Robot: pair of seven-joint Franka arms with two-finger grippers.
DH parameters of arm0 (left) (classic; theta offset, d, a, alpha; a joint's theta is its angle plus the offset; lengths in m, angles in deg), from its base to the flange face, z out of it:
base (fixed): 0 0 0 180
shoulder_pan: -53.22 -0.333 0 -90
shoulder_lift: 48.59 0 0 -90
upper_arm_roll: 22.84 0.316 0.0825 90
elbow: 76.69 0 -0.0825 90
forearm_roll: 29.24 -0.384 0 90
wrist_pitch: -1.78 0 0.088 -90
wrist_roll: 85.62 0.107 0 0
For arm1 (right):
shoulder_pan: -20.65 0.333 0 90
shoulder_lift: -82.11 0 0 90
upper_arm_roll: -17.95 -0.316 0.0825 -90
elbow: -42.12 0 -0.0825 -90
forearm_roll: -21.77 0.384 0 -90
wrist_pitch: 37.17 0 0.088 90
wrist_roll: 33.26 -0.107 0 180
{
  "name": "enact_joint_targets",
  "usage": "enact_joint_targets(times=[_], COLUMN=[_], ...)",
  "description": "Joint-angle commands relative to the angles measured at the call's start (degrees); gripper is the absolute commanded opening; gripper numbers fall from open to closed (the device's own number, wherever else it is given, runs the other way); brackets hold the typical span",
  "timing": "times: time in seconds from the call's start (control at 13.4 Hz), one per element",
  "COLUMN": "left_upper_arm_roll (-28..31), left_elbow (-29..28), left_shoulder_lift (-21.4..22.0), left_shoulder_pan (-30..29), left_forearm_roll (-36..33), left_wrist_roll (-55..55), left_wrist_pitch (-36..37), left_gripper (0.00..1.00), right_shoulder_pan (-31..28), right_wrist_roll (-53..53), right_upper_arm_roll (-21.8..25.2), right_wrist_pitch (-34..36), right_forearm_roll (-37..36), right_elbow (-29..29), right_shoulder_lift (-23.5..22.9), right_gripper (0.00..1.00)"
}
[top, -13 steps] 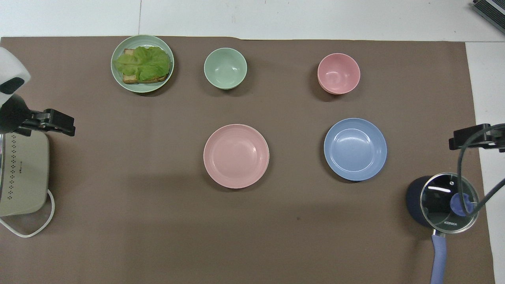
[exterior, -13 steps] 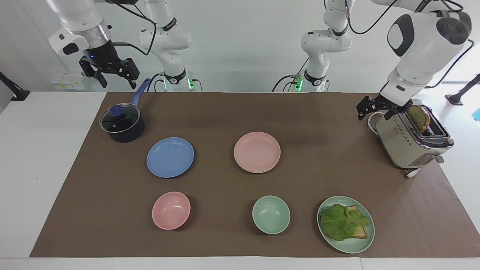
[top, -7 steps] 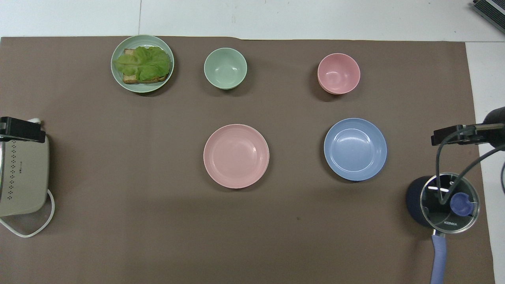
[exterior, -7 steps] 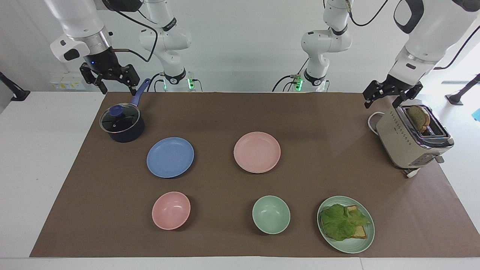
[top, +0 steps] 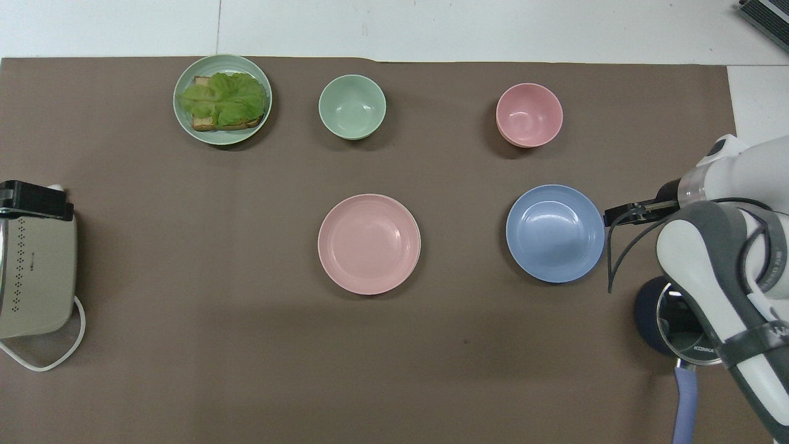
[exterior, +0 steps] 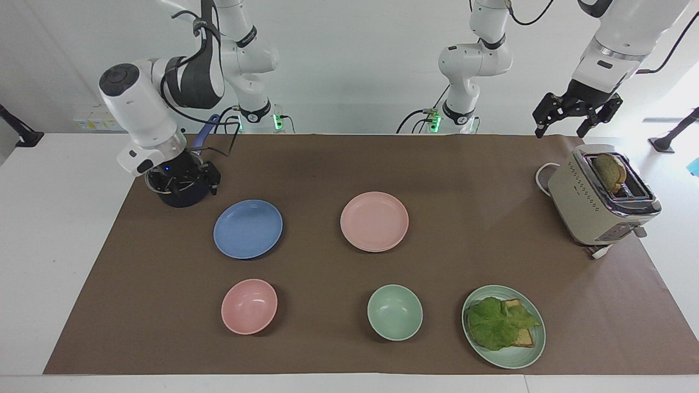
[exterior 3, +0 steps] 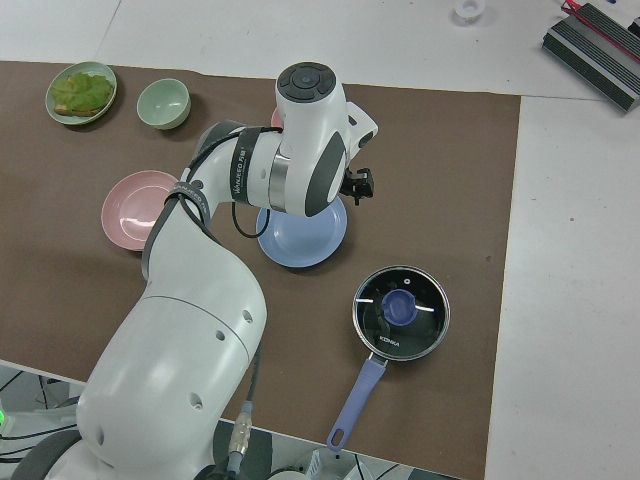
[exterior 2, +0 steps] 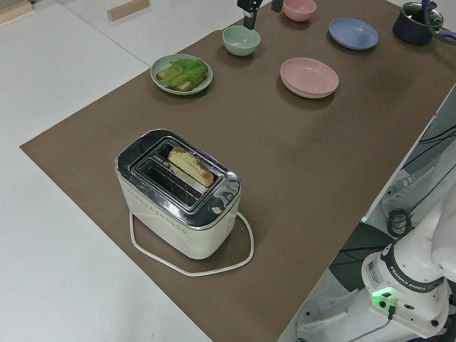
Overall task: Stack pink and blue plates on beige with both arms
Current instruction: 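Reach the right gripper to the rim of the blue plate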
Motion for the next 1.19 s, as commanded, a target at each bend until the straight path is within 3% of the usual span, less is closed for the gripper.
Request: enact_joint_targets(times=[0.0,0.22,0.37,0.45,0.82,0.89,0.97,1.04,1.12], left_upper_arm_roll=[-0.42,-0.42,-0.34,-0.42,-0.42,-0.42,-0.42,-0.42,-0.42], left_elbow=[-1.37,-1.19,-1.19,-1.10,-1.10,-1.10,-1.10,-1.10,-1.10], left_shoulder_lift=[0.38,0.38,0.46,0.46,0.46,0.46,0.46,0.46,0.46], left_shoulder_pan=[-0.75,-0.84,-1.36,-1.63,-1.63,-1.63,-1.63,-1.63,-1.63], left_forearm_roll=[0.70,0.70,0.61,0.61,0.61,0.61,0.61,0.61,0.61], left_wrist_roll=[0.21,0.22,0.22,0.22,0.22,0.22,0.22,0.22,0.22], left_wrist_pitch=[-1.40,-0.78,0.09,0.01,0.01,0.01,0.01,0.10,0.01], left_gripper=[1.00,1.00,1.00,1.00,1.00,1.00,1.00,1.00,1.00], right_shoulder_pan=[-2.74,-3.28,-3.10,-3.10,-2.31,-2.31,-2.31,-2.40,-2.57], right_wrist_roll=[9.19,10.72,11.34,11.34,10.90,10.90,10.81,10.81,10.90], right_upper_arm_roll=[-0.03,-0.12,-0.12,-0.12,-0.12,-0.12,-0.12,-0.12,-0.12], right_wrist_pitch=[-6.28,-10.61,-11.24,-11.06,-10.97,-10.71,-10.53,-10.27,-9.92], right_forearm_roll=[5.16,6.75,7.90,7.90,10.89,10.89,10.98,10.98,10.98], right_elbow=[-3.28,-3.74,-3.74,-3.74,-4.62,-4.62,-4.53,-4.09,-3.13], right_shoulder_lift=[-2.87,-7.45,-8.34,-8.25,-8.78,-8.78,-8.78,-8.87,-8.87], right_gripper=[1.00,1.00,1.00,0.95,0.53,0.37,0.13,0.00,0.00])
